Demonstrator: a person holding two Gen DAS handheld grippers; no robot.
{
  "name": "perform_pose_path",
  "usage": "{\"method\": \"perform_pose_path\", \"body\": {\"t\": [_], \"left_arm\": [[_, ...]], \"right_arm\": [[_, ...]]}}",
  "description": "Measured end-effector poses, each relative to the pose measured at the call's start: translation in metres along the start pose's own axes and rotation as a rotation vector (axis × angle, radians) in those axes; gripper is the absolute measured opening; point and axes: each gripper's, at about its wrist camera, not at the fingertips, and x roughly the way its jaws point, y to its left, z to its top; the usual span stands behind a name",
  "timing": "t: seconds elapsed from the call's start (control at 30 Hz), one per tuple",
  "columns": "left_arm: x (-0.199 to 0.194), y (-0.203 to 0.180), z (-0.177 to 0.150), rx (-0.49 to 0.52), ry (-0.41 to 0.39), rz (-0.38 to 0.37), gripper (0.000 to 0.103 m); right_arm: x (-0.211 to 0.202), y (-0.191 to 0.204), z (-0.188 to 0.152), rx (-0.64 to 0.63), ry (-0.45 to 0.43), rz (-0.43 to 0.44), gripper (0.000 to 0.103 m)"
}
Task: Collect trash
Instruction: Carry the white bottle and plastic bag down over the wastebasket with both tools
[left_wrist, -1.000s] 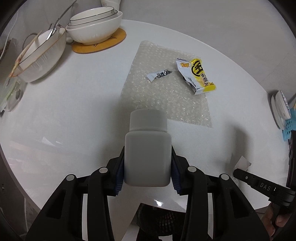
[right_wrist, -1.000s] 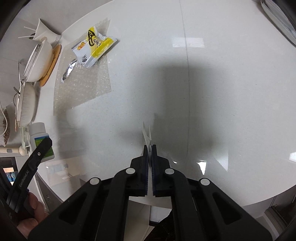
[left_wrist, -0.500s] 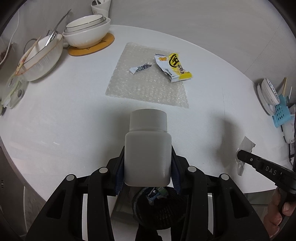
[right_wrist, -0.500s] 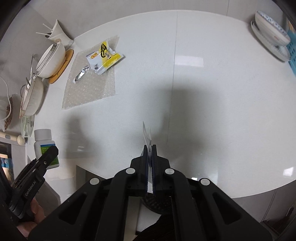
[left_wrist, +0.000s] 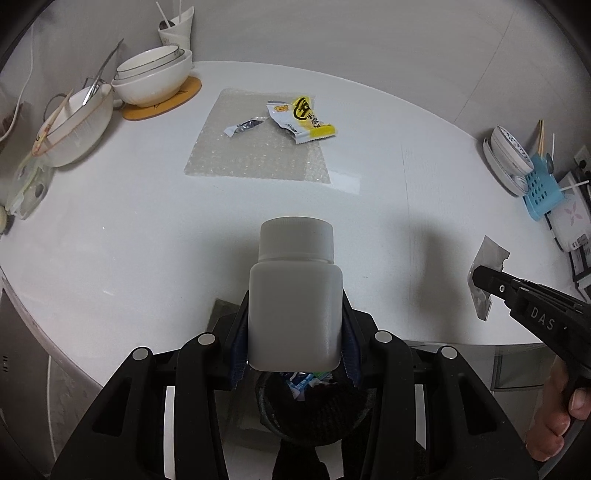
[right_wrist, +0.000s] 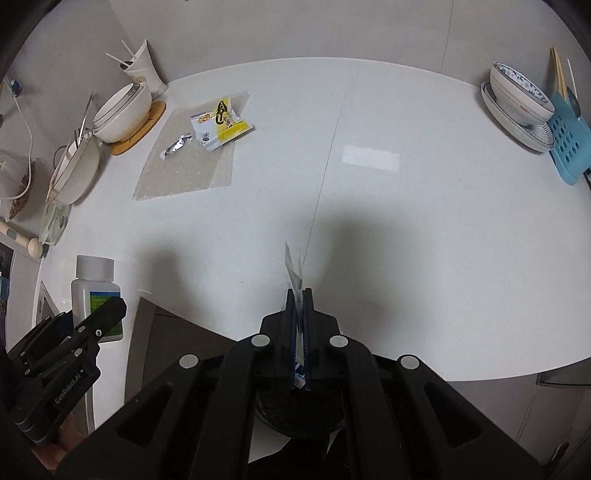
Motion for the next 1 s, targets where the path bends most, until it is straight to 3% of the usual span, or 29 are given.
{"method": "perform_pose_path", "body": {"t": [0.57, 1.0], "left_arm": [[0.000, -0.029, -0.073, 0.053, 0.013, -0.092, 0.041], [0.025, -0.017, -0.122, 0.061, 0.047, -0.086, 0.041]], "right_arm": [[-0.020, -0.007, -0.072, -0.103, -0.045, 0.054, 0.002], [0.010, 0.000, -0.129, -0.222, 0.000, 0.092, 0.002]]}}
